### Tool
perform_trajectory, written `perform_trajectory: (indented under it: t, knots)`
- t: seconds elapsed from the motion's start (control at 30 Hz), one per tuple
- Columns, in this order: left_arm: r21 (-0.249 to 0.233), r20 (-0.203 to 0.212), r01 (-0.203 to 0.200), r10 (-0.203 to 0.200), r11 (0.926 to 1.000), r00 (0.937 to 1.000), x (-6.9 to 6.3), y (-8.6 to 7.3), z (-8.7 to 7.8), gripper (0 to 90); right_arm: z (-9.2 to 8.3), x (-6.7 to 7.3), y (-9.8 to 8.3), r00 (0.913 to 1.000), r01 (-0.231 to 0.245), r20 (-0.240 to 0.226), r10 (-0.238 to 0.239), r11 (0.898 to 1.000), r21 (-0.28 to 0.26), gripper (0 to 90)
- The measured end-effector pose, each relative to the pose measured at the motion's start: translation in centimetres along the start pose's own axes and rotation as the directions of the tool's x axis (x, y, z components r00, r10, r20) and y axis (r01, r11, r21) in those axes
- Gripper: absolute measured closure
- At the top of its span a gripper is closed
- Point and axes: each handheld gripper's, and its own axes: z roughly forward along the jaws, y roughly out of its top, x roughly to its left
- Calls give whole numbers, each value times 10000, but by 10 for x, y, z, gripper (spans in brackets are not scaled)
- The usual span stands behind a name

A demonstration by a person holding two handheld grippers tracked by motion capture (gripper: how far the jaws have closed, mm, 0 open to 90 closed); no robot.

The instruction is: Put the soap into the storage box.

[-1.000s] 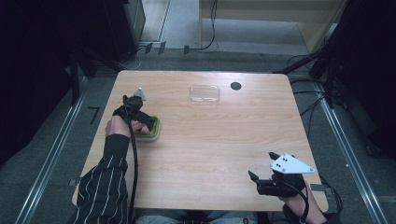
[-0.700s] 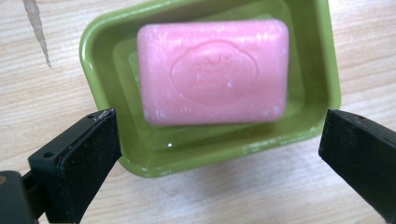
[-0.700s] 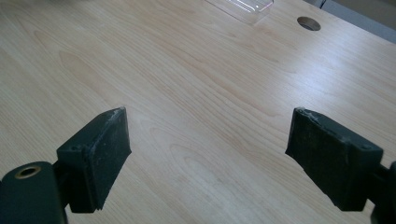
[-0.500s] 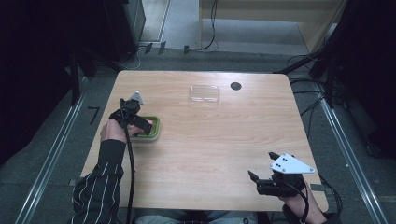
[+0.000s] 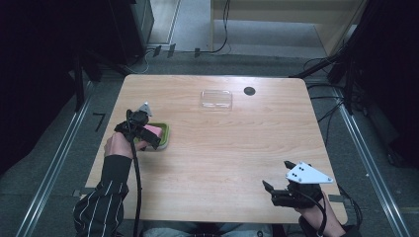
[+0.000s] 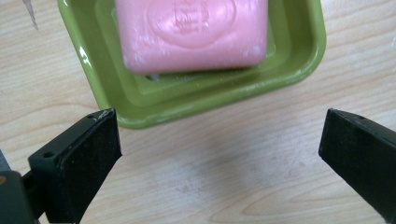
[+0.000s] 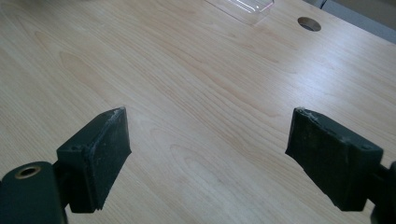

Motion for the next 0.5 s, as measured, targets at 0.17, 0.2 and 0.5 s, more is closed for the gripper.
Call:
perform_trajectory:
  t: [0.17, 0.2, 0.5]
  knots:
    - [22, -28, -96, 96, 10000, 10000, -4, -6, 0, 0, 0, 0, 0, 10000, 19, 8, -19, 10000, -25, 138]
    - [11, -37, -127, 127, 9999, 9999, -6, -8, 0, 0, 0, -1, 0, 10000, 26, 1, -26, 10000, -35, 138]
    - [115, -194, -376, 378, 9992, 9991, -17, -21, 3, 0, 0, 0, 0, 10000, -48, 12, 48, 10000, -21, 138]
